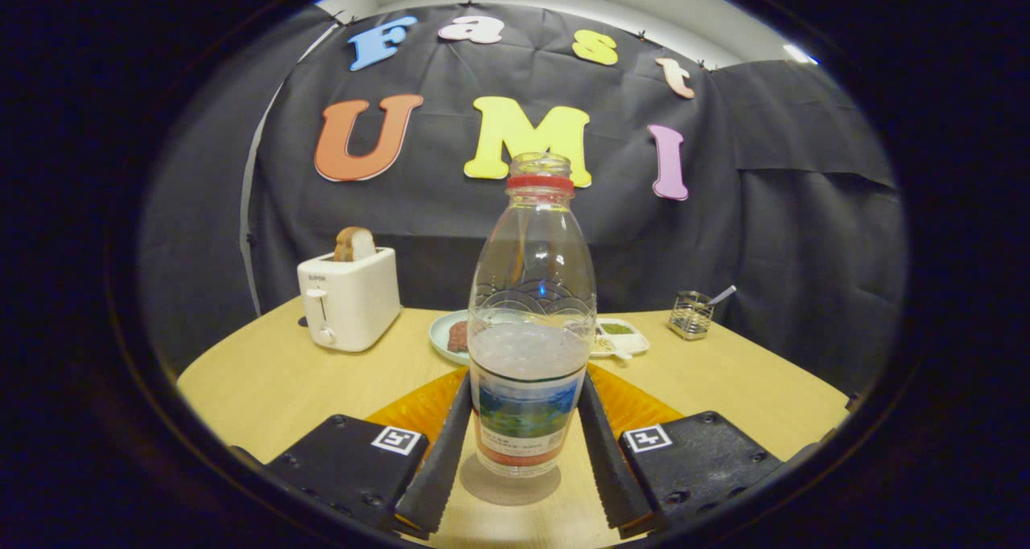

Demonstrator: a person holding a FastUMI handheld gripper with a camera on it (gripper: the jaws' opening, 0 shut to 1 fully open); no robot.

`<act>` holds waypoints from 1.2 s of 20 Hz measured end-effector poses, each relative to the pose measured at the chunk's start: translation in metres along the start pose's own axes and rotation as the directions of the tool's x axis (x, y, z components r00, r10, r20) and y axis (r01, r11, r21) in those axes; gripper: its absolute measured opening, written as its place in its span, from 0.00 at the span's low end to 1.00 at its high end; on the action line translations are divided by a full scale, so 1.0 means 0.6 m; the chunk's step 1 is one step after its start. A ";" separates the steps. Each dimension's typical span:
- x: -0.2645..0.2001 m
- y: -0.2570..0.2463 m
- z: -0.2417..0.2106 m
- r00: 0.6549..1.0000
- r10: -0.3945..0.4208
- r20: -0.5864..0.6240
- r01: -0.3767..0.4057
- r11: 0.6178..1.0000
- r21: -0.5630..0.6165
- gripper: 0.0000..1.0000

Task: Take the bottle from table, then pour the juice into the cup, finally place the bottle on the coaster

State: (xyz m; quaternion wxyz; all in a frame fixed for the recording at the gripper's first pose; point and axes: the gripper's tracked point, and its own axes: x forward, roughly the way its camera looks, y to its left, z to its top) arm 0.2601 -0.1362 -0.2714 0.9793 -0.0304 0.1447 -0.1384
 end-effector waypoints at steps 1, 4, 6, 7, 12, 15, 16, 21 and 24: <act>0.009 0.001 -0.013 1.000 0.001 -0.005 -0.001 1.000 -0.003 0.77; 0.022 0.011 -0.043 0.999 0.027 -0.025 -0.027 1.000 0.011 0.77; 0.026 0.005 -0.054 0.999 0.019 -0.026 -0.019 1.000 0.010 0.77; 0.024 0.003 -0.058 1.000 0.018 -0.021 -0.018 1.000 0.012 0.77; 0.023 0.004 -0.070 0.999 0.035 -0.006 -0.034 0.998 0.050 0.80; 0.020 0.000 -0.072 1.000 0.024 0.010 -0.024 0.998 0.064 0.83; 0.018 0.003 -0.071 1.000 0.026 0.011 -0.027 0.997 0.072 0.84; 0.004 0.004 -0.057 0.999 0.025 0.022 -0.027 0.997 0.077 0.94; -0.020 -0.006 -0.037 0.999 0.008 0.047 -0.012 0.996 0.083 1.00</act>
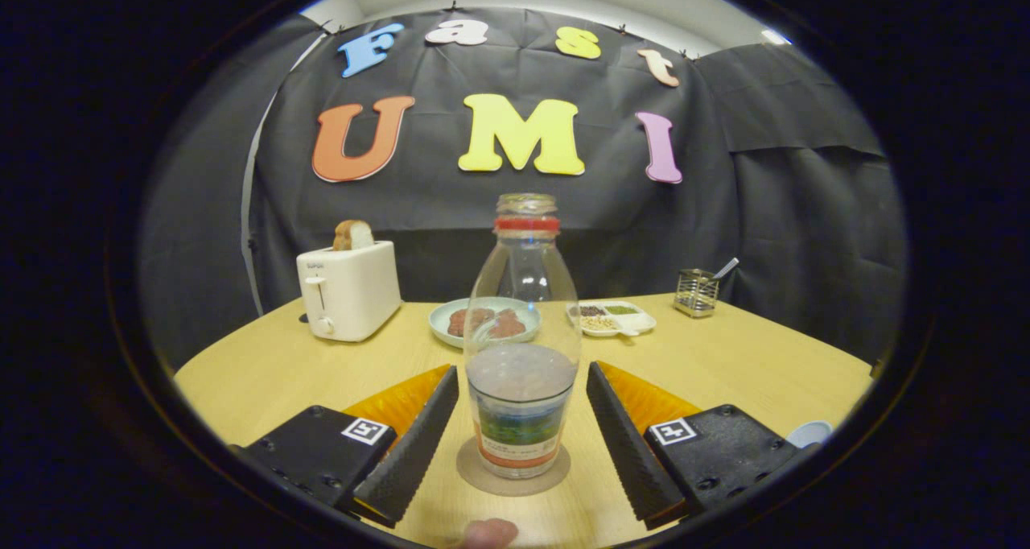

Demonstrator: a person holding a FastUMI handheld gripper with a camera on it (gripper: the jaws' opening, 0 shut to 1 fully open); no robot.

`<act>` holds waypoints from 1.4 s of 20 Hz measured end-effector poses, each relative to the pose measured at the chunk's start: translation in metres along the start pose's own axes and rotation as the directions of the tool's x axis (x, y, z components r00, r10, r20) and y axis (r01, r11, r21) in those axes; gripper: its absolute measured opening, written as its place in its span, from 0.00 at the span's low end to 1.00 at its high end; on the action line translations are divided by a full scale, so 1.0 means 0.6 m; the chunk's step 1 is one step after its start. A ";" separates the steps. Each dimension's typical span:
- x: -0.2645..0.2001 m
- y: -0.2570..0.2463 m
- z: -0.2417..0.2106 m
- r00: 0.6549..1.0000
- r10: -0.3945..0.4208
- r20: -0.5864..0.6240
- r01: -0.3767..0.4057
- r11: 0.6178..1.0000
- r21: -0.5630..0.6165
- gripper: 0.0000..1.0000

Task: Take the bottle from table, then pour the juice into the cup, finally place the bottle on the coaster

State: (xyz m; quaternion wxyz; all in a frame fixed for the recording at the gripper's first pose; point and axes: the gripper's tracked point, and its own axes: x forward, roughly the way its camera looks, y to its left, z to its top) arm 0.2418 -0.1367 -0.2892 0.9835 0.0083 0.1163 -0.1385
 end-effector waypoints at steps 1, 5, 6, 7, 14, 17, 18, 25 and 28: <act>-0.012 0.001 0.013 1.000 0.002 0.013 -0.002 1.000 0.004 1.00; -0.080 0.004 0.094 0.997 -0.011 0.080 0.012 1.000 -0.004 1.00; -0.101 0.009 0.118 0.996 0.000 0.086 -0.001 1.000 0.012 1.00; -0.123 0.019 0.140 0.996 0.014 0.091 -0.017 1.000 0.025 1.00; -0.291 0.038 0.333 0.976 0.056 0.208 -0.050 0.998 -0.030 1.00; -0.344 0.037 0.359 0.975 0.091 0.204 -0.091 0.996 -0.010 1.00; -0.361 0.031 0.368 0.977 0.086 0.195 -0.088 0.996 0.002 1.00; -0.481 0.020 0.431 0.956 0.157 0.249 -0.164 0.987 0.006 1.00; -0.514 -0.014 0.437 0.955 0.145 0.258 -0.155 0.988 0.017 1.00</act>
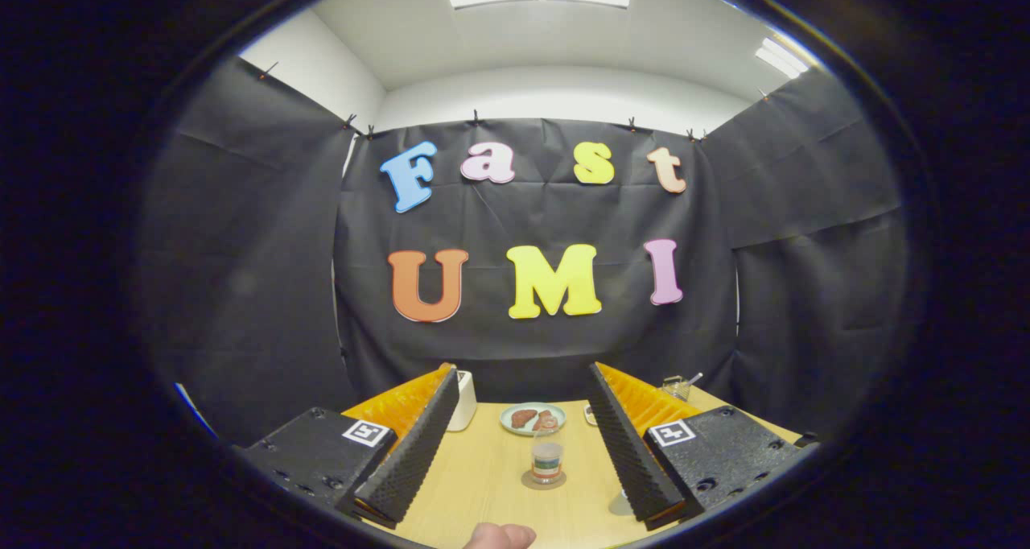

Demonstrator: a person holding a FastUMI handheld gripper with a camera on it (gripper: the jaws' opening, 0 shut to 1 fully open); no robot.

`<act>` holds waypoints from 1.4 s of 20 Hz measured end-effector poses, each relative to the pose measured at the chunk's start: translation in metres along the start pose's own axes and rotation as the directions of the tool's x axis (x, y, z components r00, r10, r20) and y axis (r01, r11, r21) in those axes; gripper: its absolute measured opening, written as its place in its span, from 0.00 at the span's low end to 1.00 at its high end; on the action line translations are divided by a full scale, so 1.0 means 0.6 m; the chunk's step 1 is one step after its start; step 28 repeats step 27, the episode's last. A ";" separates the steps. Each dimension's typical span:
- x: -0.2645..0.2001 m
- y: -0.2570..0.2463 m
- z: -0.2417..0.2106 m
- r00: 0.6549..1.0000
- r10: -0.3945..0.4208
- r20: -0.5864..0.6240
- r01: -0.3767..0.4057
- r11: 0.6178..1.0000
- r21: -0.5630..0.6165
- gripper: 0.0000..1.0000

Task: Take the bottle from table, then pour the juice into the cup, finally place the bottle on the coaster

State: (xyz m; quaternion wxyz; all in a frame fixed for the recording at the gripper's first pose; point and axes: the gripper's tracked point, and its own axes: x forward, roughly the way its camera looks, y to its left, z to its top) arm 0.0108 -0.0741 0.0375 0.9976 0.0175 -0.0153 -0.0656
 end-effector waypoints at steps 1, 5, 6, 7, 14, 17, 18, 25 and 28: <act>-0.009 -0.009 0.010 1.000 -0.006 0.013 0.006 1.000 0.001 1.00; -0.025 -0.033 0.011 1.000 -0.019 0.013 0.019 1.000 0.000 1.00; -0.028 -0.038 0.013 0.999 -0.027 0.017 0.027 1.000 0.001 1.00; -0.031 -0.042 0.006 1.000 -0.029 0.009 0.029 1.000 -0.002 1.00; -0.042 -0.026 0.006 1.000 0.018 0.009 -0.018 1.000 0.008 1.00; -0.042 -0.020 0.003 1.000 0.024 0.002 -0.024 0.999 0.023 1.00; -0.041 -0.021 -0.001 1.000 0.026 -0.004 -0.026 0.999 0.029 1.00; -0.043 -0.029 -0.002 1.000 0.014 -0.018 -0.014 0.999 0.031 1.00; -0.045 -0.025 0.000 1.000 0.020 -0.014 -0.020 0.999 0.035 1.00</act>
